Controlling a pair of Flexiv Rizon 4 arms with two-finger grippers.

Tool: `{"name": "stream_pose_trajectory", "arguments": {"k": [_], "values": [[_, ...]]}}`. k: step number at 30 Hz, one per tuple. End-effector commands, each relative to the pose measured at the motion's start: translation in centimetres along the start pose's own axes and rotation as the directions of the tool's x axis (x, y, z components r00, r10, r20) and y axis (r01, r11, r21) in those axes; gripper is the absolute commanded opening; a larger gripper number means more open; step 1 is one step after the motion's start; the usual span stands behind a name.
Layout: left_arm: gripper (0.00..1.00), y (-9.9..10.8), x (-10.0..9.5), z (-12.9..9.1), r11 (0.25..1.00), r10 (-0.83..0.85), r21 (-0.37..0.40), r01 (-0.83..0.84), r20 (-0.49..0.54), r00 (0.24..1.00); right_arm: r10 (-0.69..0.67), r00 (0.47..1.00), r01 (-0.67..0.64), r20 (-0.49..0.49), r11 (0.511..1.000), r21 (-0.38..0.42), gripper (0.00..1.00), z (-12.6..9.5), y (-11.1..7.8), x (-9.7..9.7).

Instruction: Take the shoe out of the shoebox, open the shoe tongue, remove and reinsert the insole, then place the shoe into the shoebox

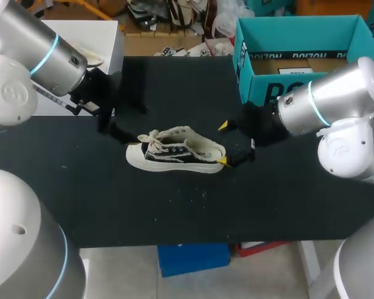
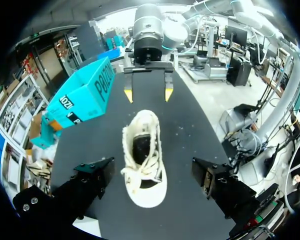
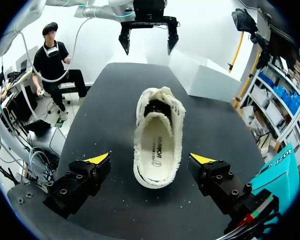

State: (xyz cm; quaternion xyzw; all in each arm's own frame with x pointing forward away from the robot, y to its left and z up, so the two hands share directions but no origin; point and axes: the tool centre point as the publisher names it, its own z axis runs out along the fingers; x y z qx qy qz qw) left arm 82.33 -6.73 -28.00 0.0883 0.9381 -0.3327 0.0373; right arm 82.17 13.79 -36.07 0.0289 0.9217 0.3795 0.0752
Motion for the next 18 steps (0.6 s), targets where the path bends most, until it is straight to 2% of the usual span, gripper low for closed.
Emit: {"name": "stream_pose_trajectory", "arguments": {"k": [1,11,18], "values": [[1.00,0.1,0.1,0.1,1.000,0.003,0.003,-0.003,0.005,1.000,0.010,1.000,-0.010,0.001,1.000,0.001,1.00,1.5,-0.5,-0.3],[1.00,0.1,0.1,0.1,1.000,0.003,0.003,-0.003,0.005,1.000,0.040,0.999,-0.040,0.036,0.999,-0.010,1.00,2.5,-2.1,-0.8],[1.00,0.1,0.1,0.1,1.000,0.003,0.003,-0.003,0.005,1.000,0.052,0.998,-0.052,0.034,0.998,-0.019,1.00,3.5,-2.5,-1.0]]}}
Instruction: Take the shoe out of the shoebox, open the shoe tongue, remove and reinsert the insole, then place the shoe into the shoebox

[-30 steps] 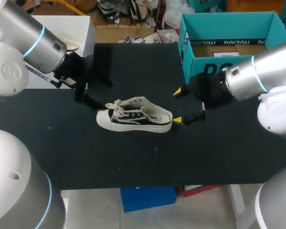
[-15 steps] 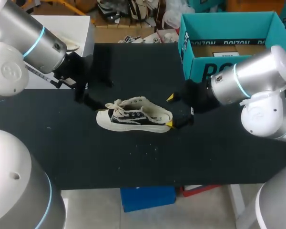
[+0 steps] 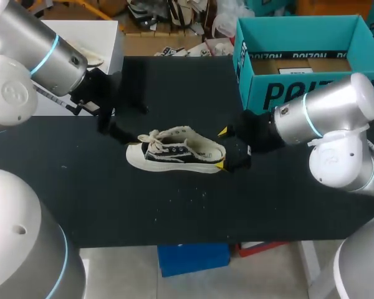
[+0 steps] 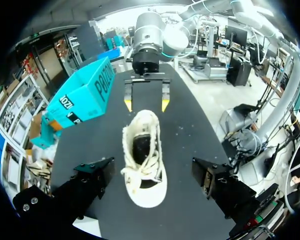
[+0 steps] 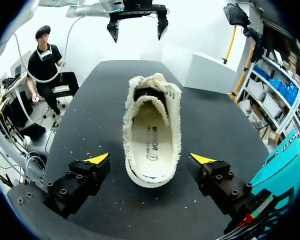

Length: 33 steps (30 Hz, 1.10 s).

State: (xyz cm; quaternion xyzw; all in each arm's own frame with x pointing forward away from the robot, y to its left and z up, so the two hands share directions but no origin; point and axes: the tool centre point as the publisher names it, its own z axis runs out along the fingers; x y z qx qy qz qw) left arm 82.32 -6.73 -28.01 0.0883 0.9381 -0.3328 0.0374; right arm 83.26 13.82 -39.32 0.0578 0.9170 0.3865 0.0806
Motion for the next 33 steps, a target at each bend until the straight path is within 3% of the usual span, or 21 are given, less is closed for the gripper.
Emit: {"name": "stream_pose_trajectory", "arguments": {"k": [1,9,33], "values": [[1.00,0.1,0.1,0.1,1.000,0.003,0.003,-0.003,0.004,1.000,0.001,1.000,-0.001,0.002,1.000,-0.007,1.00,1.1,-0.3,-0.4],[1.00,0.1,0.1,0.1,1.000,0.003,0.003,-0.003,0.004,1.000,0.001,1.000,-0.001,-0.009,1.000,-0.014,1.00,2.1,-0.3,-1.0],[1.00,0.1,0.1,0.1,1.000,0.003,0.003,-0.003,0.004,1.000,0.039,0.998,-0.042,-0.048,0.996,-0.076,1.00,5.1,-0.8,-0.5]]}}
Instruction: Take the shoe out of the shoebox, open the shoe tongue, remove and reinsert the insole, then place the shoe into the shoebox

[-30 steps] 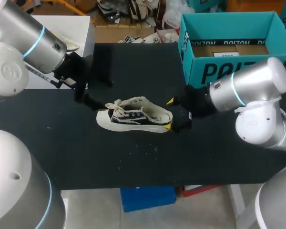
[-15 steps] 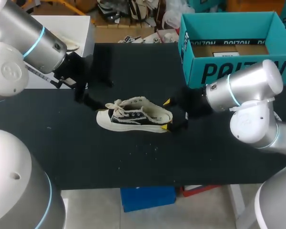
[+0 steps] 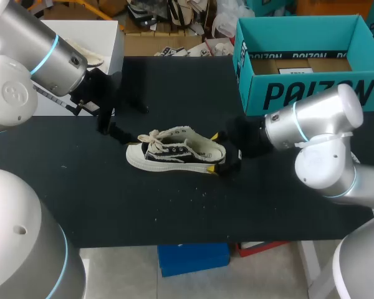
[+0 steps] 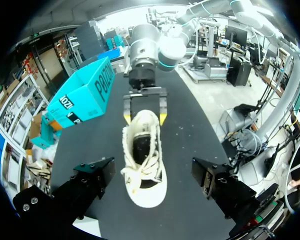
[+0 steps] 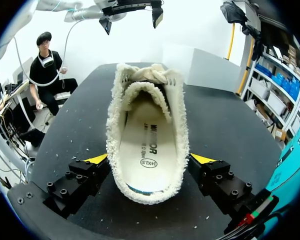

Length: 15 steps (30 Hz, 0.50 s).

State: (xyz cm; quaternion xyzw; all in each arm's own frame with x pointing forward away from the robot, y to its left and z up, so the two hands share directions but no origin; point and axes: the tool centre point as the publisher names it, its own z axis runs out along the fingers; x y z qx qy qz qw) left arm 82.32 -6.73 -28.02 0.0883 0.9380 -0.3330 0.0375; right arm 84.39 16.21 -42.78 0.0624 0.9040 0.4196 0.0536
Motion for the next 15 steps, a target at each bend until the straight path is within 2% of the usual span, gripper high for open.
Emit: {"name": "stream_pose_trajectory", "arguments": {"k": [1,2,3,4,7,9,12,15], "values": [[1.00,0.1,0.0,0.1,1.000,0.003,0.003,-0.003,0.004,1.000,0.000,1.000,0.000,0.005,1.000,-0.019,1.00,0.9,-0.1,-0.2],[1.00,0.1,0.0,0.1,1.000,0.003,0.003,-0.003,0.004,1.000,0.001,1.000,-0.001,0.004,1.000,-0.019,1.00,1.0,-0.1,-0.2],[1.00,0.1,0.0,0.1,1.000,0.003,0.003,-0.003,0.004,1.000,0.004,1.000,-0.004,0.009,1.000,-0.018,0.14,1.1,-0.1,-0.2],[1.00,0.1,0.0,0.1,1.000,0.003,0.003,-0.003,0.004,1.000,0.006,1.000,-0.006,0.011,1.000,-0.024,0.00,1.1,-0.1,-0.2],[1.00,-0.2,0.1,0.0,1.000,0.019,-0.002,-0.019,0.005,1.000,0.006,1.000,-0.006,0.011,1.000,-0.024,0.00,1.1,-0.1,-0.2],[1.00,-0.9,0.2,-0.1,0.999,0.025,-0.034,-0.024,0.019,1.000,0.006,1.000,-0.006,0.011,1.000,-0.024,0.00,1.1,-0.1,-0.2],[1.00,-1.5,0.3,0.6,0.974,-0.149,-0.167,0.151,0.021,0.989,0.006,1.000,-0.006,0.011,1.000,-0.024,0.00,1.1,-0.1,-0.2],[1.00,-2.4,0.8,1.3,0.945,-0.296,-0.137,0.296,0.020,0.955,0.006,1.000,-0.006,0.011,1.000,-0.024,0.00,1.1,-0.1,-0.2]]}}
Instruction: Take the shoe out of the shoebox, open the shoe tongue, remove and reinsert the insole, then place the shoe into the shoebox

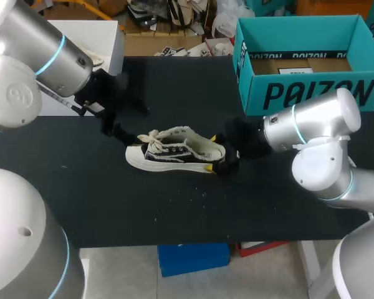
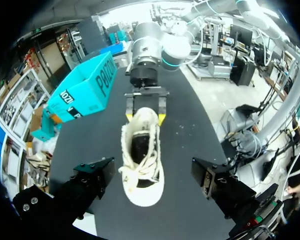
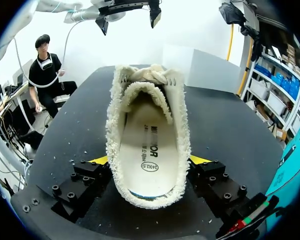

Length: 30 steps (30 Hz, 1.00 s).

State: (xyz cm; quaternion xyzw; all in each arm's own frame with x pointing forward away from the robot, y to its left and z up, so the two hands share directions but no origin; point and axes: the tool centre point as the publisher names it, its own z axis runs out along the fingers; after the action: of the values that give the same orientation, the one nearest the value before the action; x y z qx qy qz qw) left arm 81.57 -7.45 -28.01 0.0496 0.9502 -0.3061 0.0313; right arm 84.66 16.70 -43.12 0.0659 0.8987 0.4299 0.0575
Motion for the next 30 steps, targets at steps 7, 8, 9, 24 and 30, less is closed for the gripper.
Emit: {"name": "stream_pose_trajectory", "arguments": {"k": [7,8,9,24,30], "values": [[1.00,-2.9,0.7,1.6,0.940,-0.335,-0.070,0.333,-0.014,0.942,0.001,1.000,-0.001,0.002,1.000,-0.001,0.00,0.5,-0.2,-0.1],[1.00,-2.9,0.7,1.6,0.940,-0.335,-0.070,0.333,-0.014,0.942,0.001,1.000,-0.001,0.002,1.000,-0.001,0.00,0.5,-0.2,-0.1],[1.00,-2.9,0.7,1.6,0.940,-0.335,-0.070,0.333,-0.014,0.942,0.001,1.000,-0.001,0.002,1.000,-0.001,0.00,0.5,-0.2,-0.1],[1.00,-3.6,-1.3,5.9,0.187,-0.882,-0.437,0.880,0.320,0.346,0.001,1.000,-0.001,0.002,1.000,-0.001,0.00,0.5,-0.2,-0.1],[1.00,-4.1,-1.0,5.9,0.153,-0.864,-0.427,0.891,0.380,0.330,0.001,1.000,-0.001,0.002,1.000,-0.001,0.00,0.5,-0.2,-0.1]]}}
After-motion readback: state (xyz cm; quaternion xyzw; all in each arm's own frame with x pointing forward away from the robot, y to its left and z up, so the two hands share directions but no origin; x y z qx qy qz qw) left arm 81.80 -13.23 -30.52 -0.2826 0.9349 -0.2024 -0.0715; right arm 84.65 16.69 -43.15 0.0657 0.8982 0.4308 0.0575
